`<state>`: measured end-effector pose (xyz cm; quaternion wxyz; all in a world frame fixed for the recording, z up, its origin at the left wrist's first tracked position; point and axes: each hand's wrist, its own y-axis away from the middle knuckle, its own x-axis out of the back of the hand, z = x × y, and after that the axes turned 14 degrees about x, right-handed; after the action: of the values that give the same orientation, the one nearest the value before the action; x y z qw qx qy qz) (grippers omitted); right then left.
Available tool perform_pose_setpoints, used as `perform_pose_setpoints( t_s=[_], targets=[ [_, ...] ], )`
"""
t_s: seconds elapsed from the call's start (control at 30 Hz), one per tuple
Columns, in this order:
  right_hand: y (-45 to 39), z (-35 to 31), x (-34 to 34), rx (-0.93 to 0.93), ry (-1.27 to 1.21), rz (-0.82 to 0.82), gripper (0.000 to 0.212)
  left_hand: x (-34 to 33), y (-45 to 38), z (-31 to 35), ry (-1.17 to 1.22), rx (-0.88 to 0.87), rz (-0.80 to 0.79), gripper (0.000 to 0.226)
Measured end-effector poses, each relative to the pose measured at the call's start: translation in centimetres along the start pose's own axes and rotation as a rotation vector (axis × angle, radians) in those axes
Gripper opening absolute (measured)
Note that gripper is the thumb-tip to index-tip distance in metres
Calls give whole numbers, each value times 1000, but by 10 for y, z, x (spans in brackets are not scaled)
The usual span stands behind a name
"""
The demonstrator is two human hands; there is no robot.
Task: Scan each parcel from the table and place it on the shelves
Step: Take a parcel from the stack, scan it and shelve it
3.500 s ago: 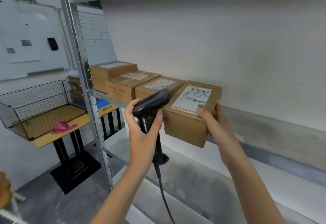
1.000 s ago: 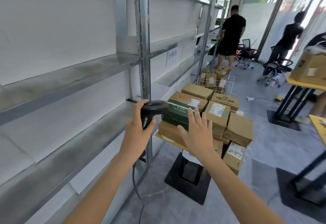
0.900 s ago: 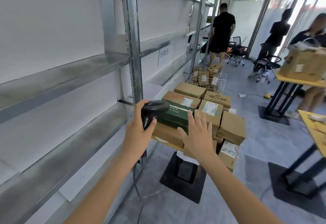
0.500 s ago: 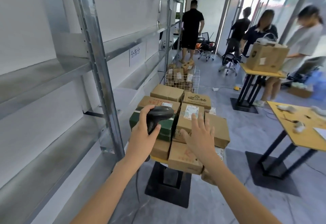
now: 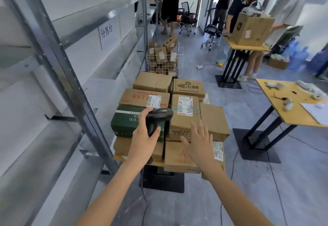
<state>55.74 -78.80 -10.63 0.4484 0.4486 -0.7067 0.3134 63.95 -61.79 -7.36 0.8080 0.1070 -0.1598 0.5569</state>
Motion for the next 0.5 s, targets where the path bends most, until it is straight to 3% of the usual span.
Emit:
perform_pose_setpoints(
  t_s=[0.37,0.5],
  targets=[
    [-108,64,-11,-40,-102,-8,73,-62,-98,-10,118,130,-3,65],
    [-146,92,-13,-41,-250,-40,75,-94,-135,-11,159,213,38,61]
  ],
)
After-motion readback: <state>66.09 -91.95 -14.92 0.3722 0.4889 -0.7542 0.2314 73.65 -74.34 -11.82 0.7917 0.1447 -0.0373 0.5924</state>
